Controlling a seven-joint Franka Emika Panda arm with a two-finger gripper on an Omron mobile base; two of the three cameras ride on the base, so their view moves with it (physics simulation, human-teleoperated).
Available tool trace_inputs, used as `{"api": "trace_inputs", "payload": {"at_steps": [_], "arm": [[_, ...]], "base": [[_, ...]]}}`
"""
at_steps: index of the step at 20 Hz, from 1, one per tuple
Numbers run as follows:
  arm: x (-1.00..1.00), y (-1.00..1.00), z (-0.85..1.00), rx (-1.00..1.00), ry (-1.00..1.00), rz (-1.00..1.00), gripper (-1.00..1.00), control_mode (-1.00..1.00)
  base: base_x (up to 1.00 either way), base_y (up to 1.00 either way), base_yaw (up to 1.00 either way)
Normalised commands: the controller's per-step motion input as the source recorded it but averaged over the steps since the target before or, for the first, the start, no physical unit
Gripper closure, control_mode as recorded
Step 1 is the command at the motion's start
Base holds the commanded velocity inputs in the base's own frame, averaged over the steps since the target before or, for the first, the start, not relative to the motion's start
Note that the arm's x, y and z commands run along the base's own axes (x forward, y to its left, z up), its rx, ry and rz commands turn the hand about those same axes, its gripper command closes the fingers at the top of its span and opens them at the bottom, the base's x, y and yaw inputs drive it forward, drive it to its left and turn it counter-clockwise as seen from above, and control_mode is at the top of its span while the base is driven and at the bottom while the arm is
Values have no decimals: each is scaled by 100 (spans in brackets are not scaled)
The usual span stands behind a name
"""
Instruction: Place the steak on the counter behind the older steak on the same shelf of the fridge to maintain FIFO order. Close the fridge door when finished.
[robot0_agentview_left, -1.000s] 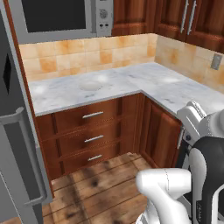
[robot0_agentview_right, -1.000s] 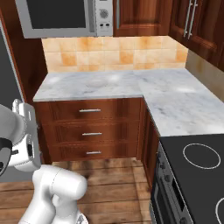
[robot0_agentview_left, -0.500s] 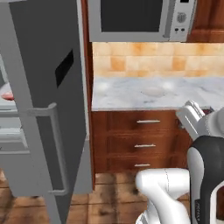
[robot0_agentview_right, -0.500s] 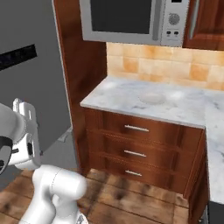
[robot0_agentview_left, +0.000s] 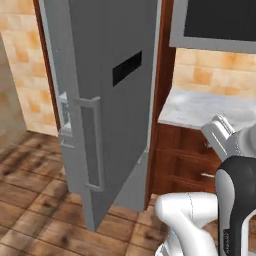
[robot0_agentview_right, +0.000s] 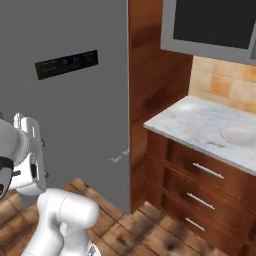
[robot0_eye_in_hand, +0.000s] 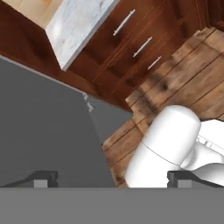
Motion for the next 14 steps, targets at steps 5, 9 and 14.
{"api": "trace_inputs", "payload": {"at_steps": [5,9,14], "arm": [[0,0,0,0,0,0,-100,100],[0,0,0,0,0,0,-100,100],[0,0,0,0,0,0,-100,100]], "base": [[49,-44,46],[71,-35,40],[76,-3,32]]}}
